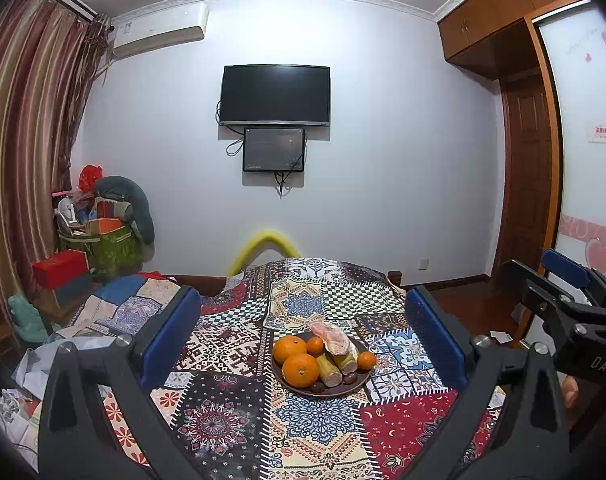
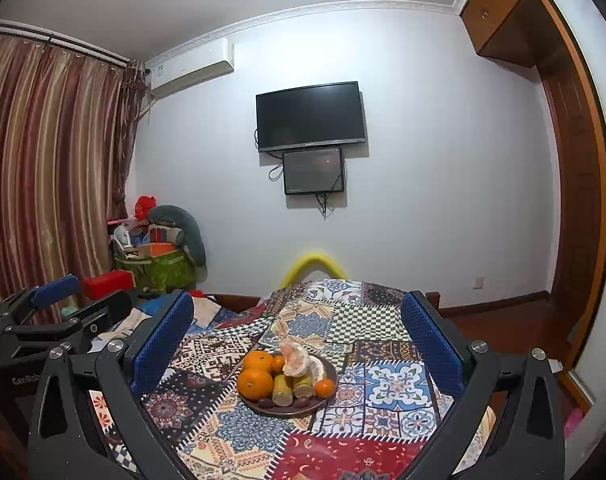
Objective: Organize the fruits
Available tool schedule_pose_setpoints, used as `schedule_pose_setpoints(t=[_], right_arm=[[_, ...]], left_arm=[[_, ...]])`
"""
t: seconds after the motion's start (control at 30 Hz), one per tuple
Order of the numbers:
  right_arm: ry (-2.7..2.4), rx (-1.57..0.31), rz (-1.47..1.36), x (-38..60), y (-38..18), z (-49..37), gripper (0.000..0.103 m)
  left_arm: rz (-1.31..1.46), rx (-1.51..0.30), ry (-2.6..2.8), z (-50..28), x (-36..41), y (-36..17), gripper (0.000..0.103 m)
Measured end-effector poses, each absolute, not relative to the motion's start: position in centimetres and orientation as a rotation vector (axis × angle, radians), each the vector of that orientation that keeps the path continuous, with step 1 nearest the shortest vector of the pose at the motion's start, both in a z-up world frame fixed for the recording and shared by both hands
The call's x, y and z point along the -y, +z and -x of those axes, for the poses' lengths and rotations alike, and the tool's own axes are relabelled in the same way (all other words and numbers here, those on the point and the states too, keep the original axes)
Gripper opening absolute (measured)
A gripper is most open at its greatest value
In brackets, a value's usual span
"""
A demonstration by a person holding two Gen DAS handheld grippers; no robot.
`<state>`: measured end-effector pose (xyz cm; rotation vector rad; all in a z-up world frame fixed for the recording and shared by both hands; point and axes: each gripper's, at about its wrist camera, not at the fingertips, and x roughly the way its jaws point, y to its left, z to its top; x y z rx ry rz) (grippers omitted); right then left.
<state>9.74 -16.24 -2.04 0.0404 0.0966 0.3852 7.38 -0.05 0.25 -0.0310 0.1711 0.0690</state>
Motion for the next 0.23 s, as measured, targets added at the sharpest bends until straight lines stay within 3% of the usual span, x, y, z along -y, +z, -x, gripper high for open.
schedule_pose_setpoints(t=[0.23], right_arm=[[0.389, -0.094, -0.037, 16.05, -1.92, -9.66, 0.103]], left_arm=[[0.028, -0.173, 0.065, -7.32, 0.14, 0.35, 0.103]])
